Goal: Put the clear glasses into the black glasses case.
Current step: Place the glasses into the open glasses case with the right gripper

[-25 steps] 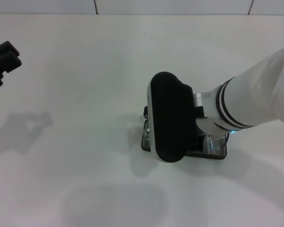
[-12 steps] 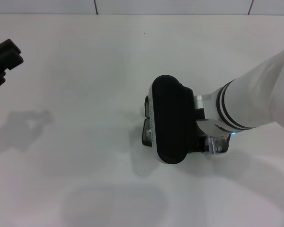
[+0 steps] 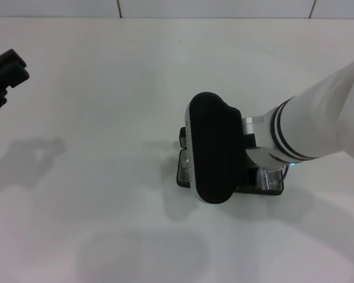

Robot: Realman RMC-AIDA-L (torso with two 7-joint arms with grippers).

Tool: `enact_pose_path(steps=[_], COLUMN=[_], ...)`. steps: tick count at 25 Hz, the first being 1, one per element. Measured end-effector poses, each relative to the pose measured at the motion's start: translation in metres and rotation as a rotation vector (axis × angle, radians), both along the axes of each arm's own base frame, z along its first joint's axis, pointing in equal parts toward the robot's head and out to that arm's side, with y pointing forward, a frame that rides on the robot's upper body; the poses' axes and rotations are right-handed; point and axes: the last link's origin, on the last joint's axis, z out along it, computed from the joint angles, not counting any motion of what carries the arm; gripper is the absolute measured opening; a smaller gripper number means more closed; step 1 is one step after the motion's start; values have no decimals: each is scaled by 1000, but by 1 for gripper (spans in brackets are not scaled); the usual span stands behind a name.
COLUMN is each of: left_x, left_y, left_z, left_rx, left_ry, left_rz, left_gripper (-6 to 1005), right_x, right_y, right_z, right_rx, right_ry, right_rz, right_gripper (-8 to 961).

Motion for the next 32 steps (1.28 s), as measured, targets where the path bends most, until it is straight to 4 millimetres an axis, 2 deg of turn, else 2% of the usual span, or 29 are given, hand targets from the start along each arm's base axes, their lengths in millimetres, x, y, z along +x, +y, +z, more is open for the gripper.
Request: enact_pose_path(steps=[18,32], left_x=[0,1], left_y=[0,1], left_z=[1,1], left_rx=[4,0], left_ry=[-2,-4], left_rz=[0,-1], left_gripper=[153,154], right_x=[-1,-12], right_y=[0,-16], right_z=[2,7], right_rx=[16,-7], right_ry=[3,77], right_rz=[-9,12], right_gripper=[158,157])
